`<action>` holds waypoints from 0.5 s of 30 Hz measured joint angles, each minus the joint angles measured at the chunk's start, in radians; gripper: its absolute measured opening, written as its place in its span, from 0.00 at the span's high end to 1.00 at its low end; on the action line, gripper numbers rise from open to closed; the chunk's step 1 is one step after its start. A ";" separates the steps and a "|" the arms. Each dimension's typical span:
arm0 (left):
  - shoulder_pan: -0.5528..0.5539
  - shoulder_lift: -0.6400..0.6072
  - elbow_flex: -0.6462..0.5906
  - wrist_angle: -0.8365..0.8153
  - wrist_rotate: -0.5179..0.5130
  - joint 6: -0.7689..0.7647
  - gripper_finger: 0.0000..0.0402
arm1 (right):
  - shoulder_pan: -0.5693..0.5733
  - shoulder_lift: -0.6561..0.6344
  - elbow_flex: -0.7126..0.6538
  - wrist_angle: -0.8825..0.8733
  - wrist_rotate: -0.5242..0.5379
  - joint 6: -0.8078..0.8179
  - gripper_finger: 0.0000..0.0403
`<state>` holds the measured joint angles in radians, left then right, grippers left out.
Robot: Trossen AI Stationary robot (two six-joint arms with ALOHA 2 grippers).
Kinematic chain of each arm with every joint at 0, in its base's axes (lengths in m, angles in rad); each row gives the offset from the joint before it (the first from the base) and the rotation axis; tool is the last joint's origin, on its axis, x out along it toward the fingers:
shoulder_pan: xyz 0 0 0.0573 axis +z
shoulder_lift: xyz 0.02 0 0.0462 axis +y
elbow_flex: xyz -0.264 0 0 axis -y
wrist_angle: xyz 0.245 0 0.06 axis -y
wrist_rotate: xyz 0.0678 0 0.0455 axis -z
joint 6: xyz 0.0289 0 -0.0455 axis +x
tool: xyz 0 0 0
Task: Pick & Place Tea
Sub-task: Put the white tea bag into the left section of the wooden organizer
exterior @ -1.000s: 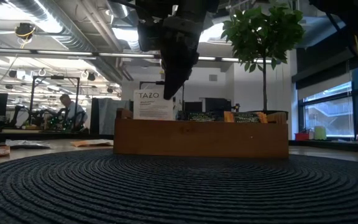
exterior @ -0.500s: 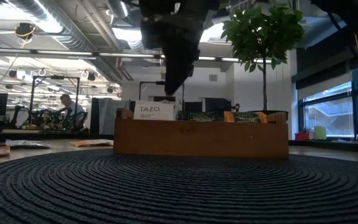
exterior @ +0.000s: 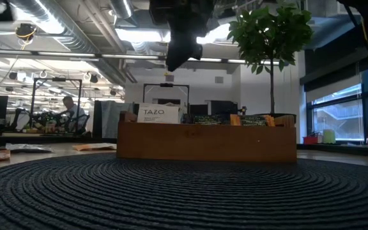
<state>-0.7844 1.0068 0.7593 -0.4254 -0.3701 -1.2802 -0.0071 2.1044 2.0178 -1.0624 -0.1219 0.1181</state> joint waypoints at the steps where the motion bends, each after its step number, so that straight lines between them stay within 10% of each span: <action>1: -0.002 0.012 0.000 -0.051 0.013 -0.058 0.69 | 0.000 0.003 0.000 0.014 0.000 0.000 0.75; 6: -0.001 0.086 0.000 -0.312 0.051 -0.330 0.69 | 0.002 0.005 0.000 0.076 -0.002 0.015 0.75; 15: -0.091 0.280 0.000 -0.257 0.380 -0.584 0.69 | 0.032 0.005 0.000 0.075 -0.003 0.033 0.75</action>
<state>-0.8757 1.2871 0.7593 -0.6823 0.0099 -1.8644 0.0254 2.1094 2.0182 -0.9873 -0.1253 0.1513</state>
